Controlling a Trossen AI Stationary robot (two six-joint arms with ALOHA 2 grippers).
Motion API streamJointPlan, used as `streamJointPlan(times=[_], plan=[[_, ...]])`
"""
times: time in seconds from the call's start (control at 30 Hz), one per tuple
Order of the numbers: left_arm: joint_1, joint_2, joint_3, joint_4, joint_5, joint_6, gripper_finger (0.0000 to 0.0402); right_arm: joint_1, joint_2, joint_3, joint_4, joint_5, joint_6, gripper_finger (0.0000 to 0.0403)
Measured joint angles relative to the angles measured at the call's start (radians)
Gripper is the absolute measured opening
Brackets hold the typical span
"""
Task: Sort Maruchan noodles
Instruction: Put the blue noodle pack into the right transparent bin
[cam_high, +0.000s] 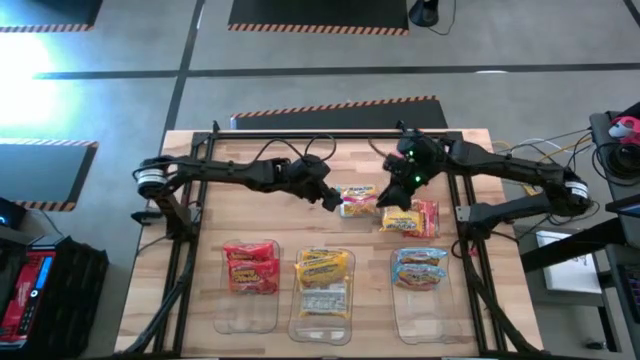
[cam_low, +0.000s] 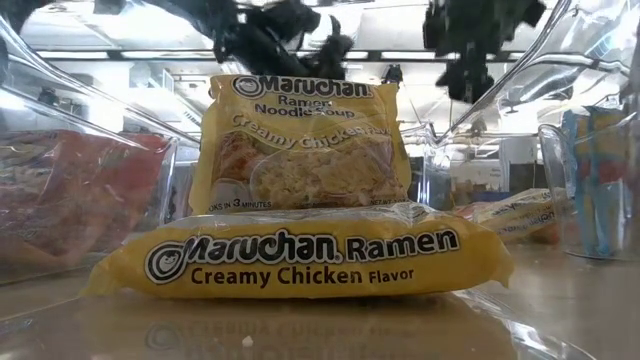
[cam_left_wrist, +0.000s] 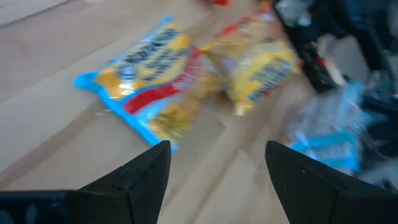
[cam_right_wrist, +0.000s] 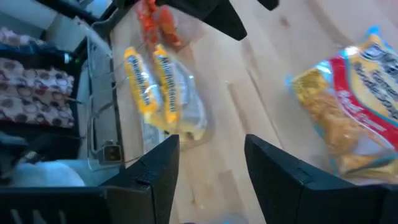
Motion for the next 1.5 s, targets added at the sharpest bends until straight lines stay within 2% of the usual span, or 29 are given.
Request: streamJointPlan(times=[0.07, 0.23, 0.53, 1.03, 1.17, 1.5], plan=[[0.022, 0.039, 0.005, 0.0, 0.0, -0.032, 0.0245, -0.061, 0.007, -0.029, 0.003, -0.03, -0.025, 0.0162], [0.066, 0.158, 0.044, 0.0, 0.051, -0.124, 0.0245, -0.145, 0.059, -0.11, 0.004, 0.018, -0.12, 0.0149], [0.067, 0.318, 0.19, -0.004, 0.046, -0.158, 0.0245, -0.179, 0.192, -0.178, 0.196, 0.054, -0.099, 0.0131], [0.071, 0.322, 0.158, -0.008, 0.023, -0.185, 0.0245, -0.183, 0.392, -0.179, 0.238, 0.114, -0.137, 0.0123], [0.069, 0.322, 0.154, 0.024, 0.018, -0.178, 0.0245, -0.184, 0.419, -0.178, 0.244, 0.159, -0.162, 0.0123], [0.058, 0.322, 0.152, 0.044, 0.018, -0.092, 0.0245, -0.196, 0.435, -0.176, 0.227, 0.171, -0.202, 0.0123]])
